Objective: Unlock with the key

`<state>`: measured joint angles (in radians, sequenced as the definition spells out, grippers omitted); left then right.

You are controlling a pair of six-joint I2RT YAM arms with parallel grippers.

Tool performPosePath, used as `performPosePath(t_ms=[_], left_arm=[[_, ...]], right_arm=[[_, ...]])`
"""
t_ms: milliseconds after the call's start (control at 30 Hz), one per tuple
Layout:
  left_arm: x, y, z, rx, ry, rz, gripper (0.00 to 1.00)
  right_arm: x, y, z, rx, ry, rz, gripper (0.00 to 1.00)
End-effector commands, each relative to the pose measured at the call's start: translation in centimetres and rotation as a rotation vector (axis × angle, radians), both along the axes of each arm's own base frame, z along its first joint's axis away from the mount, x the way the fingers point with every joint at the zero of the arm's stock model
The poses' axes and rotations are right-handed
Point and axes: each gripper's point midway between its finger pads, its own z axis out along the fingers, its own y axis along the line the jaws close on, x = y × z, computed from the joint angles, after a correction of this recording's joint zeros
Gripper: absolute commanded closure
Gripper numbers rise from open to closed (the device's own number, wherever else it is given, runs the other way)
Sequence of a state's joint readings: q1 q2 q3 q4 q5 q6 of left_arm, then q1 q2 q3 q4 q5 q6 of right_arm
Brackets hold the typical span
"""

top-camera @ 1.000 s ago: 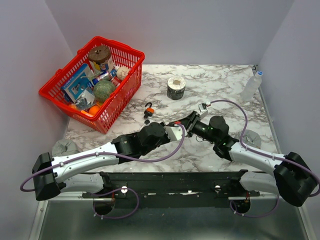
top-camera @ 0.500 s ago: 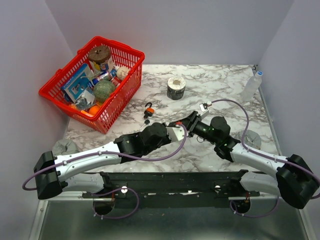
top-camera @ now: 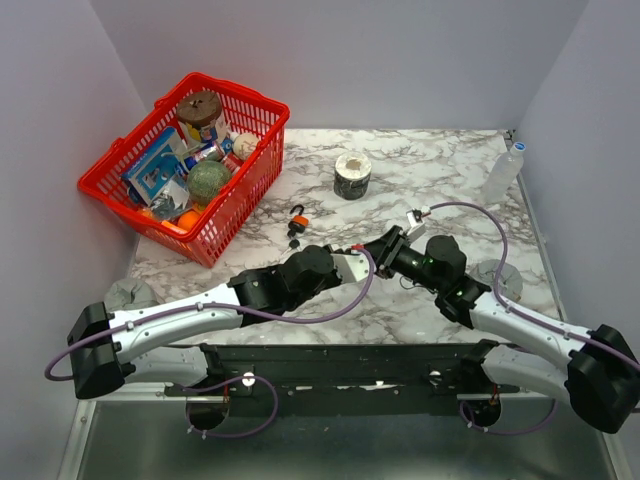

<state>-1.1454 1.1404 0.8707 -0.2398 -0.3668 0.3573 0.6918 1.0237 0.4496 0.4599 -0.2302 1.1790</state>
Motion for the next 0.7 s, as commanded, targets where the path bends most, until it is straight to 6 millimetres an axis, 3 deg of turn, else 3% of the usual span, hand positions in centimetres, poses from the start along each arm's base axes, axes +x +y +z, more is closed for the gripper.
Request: performPosePath(t_ms=[0,667], left_arm=[[0.7,0.1,0.2,0.021,-0.038,0.034,1.0],[0.8,0.1,0.0,0.037,-0.07,0.051,1.0]], right_arm=[[-0.3,0.9,0.7,0.083,0.041,0.044,0.53],[0.1,2.3,0.6,0.155,0.118,0.083,0.55]])
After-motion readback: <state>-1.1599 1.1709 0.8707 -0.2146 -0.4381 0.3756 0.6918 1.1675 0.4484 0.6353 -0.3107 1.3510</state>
